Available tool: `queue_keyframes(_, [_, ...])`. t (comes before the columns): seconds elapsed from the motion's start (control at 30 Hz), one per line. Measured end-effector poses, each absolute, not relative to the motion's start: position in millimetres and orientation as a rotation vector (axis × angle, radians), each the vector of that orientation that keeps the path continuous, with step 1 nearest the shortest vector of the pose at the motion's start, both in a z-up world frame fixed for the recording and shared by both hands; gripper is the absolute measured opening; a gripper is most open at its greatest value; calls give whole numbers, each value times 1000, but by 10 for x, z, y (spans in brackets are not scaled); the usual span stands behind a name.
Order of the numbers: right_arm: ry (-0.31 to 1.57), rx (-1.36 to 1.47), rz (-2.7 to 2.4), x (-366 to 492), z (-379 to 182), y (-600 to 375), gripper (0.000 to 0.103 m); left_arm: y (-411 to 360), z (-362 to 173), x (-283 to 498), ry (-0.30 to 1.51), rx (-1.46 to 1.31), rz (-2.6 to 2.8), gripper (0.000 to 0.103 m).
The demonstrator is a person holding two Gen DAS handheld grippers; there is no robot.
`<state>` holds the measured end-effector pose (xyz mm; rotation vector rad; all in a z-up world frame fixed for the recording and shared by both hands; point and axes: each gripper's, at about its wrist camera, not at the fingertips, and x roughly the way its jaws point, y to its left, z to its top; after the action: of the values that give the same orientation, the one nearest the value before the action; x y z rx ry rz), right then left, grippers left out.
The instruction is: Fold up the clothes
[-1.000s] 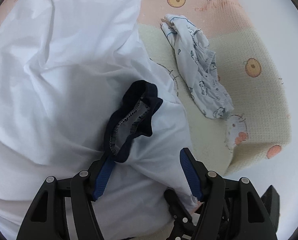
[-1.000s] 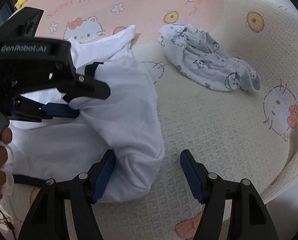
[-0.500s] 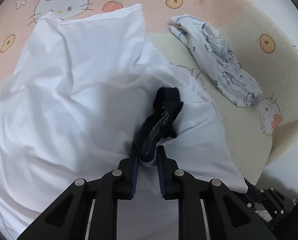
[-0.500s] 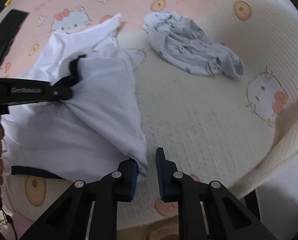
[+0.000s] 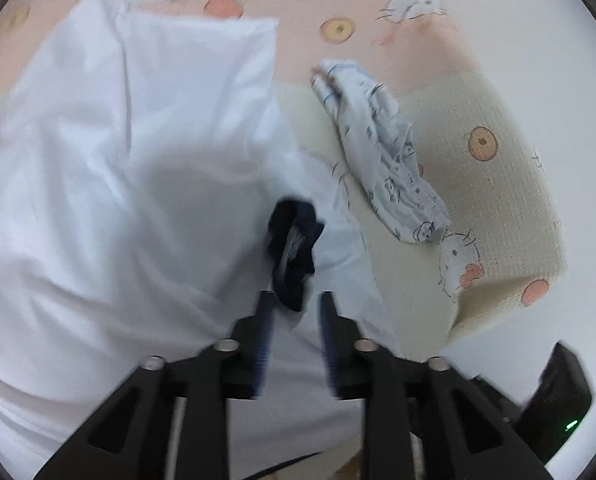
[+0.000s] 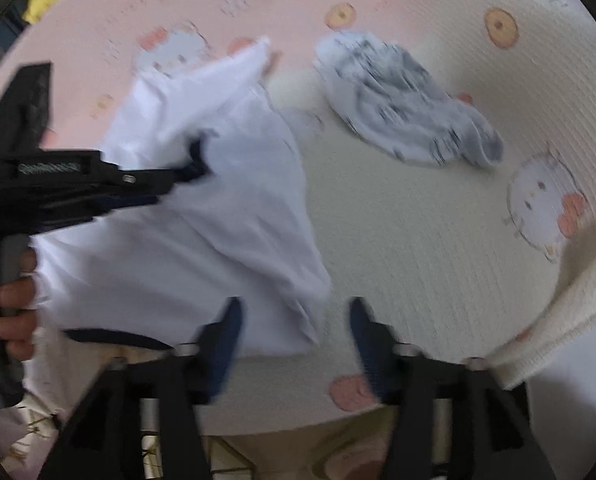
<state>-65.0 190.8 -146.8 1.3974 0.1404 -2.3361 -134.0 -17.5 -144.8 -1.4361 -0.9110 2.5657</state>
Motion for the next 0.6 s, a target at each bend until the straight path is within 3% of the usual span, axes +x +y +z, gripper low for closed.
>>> queue_keyframes(0.03, [101, 1387, -2331, -700, -1428, 1925, 62, -186, -1416, -1328, -874, -1421, 2605, 65])
queue_keyframes(0.07, [62, 1376, -2325, -750, -1388, 1941, 62, -198, -1395, -1308, -860, -1399, 2629, 69])
queue_keyframes(0.33, [-216, 1422, -2291, -1191, -1333, 2061, 62, -55, -1460, -1613, -816, -1457, 2625, 69])
queue_keyframes(0.6, [-313, 1438, -2227, -1763, -1510, 1949, 62, 116, -1474, -1865, -561, -1523, 2617, 69])
